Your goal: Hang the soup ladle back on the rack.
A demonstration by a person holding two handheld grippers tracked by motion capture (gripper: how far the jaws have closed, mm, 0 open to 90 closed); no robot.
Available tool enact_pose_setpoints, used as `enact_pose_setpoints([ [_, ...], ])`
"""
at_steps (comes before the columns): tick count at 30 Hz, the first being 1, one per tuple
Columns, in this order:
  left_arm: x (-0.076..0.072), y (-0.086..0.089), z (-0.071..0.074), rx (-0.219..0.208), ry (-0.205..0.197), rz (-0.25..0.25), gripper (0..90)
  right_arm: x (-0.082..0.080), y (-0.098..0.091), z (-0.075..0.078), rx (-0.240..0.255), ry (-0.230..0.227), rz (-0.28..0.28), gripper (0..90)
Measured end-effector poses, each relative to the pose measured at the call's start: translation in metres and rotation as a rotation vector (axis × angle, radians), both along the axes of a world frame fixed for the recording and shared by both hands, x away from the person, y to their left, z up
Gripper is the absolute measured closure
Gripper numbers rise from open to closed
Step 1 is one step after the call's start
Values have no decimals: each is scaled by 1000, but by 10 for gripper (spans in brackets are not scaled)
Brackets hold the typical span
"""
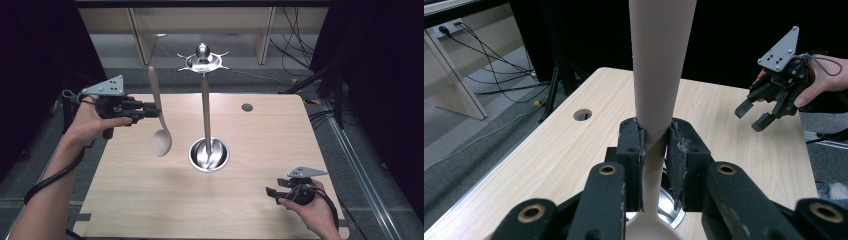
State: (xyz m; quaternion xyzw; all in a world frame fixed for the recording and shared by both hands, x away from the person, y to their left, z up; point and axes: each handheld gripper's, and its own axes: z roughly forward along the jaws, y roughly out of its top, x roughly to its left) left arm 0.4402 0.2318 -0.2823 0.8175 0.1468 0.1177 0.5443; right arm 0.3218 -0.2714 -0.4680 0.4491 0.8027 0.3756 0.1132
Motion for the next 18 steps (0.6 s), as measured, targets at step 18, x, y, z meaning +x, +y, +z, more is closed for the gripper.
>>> enact_pose_setpoints([
  [18, 3, -10, 2, -4, 5, -17, 762, 0, 0, 1, -4, -1, -3, 403],
])
